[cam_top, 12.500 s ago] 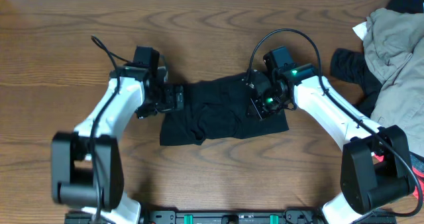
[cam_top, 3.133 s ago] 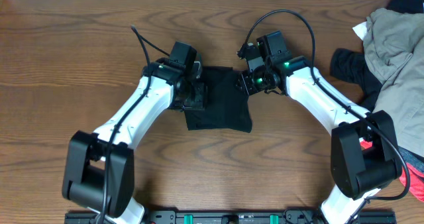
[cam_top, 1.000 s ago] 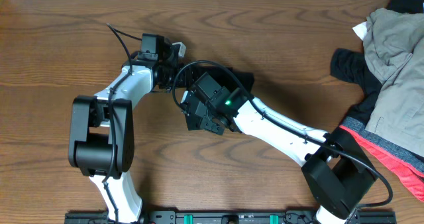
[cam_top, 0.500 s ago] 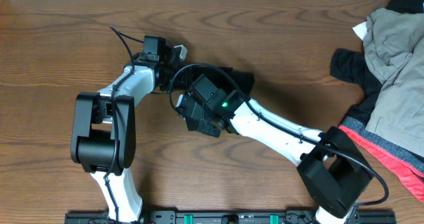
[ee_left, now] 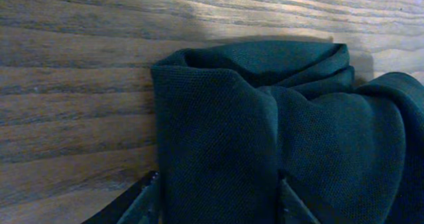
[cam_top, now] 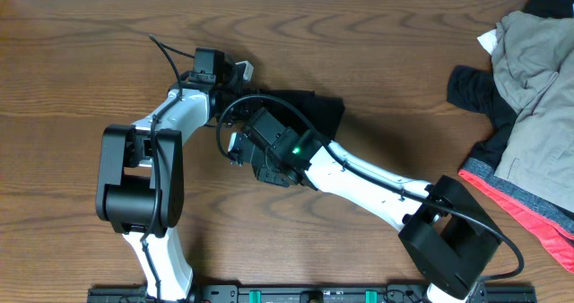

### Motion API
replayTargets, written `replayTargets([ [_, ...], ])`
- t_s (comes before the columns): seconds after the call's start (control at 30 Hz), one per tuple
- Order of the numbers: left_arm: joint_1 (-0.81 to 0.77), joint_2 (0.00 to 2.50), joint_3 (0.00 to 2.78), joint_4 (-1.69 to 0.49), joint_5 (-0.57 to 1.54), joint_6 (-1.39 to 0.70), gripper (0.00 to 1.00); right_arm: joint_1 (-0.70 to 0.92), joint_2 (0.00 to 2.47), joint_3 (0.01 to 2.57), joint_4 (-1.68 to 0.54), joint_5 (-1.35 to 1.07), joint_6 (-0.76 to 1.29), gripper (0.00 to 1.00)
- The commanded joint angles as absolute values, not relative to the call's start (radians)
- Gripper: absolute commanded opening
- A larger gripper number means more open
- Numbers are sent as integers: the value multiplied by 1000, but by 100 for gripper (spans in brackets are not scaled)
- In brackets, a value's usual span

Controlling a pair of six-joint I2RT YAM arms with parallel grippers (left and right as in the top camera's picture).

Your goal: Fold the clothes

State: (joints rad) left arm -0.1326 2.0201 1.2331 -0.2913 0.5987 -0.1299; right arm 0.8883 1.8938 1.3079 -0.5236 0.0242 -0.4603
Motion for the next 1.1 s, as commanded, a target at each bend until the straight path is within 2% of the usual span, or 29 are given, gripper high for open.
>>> replayTargets([
  [0.0,-139,2040,1241,-305,591,-113,55,877,1910,1320,-507,78,-500,41],
  [0.33,-139,2040,1241,-305,592,-113,55,876,1955,1320,-498,78,-510,38],
  [0.4,-139,2040,1241,-305,592,-113,55,876,1966,1320,-492,78,-510,28],
  [0.47,-139,2040,1241,-305,592,-113,55,876,1973,1320,-484,83,-509,12],
  [0.5,-139,2040,1241,-305,592,-113,50,876,1973,1320,-481,89,-506,8],
  [0.53,-139,2040,1241,-305,591,-113,26,876,1972,1321,-479,105,-490,5],
  [0.57,-139,2040,1241,-305,591,-113,7,878,1968,1321,-479,120,-479,1],
  [0.83,-139,2041,1241,-307,538,-136,6,878,1888,1321,-503,130,-464,1],
  [1.07,-139,2041,1240,-312,464,-144,6,878,1856,1321,-629,60,-442,2],
])
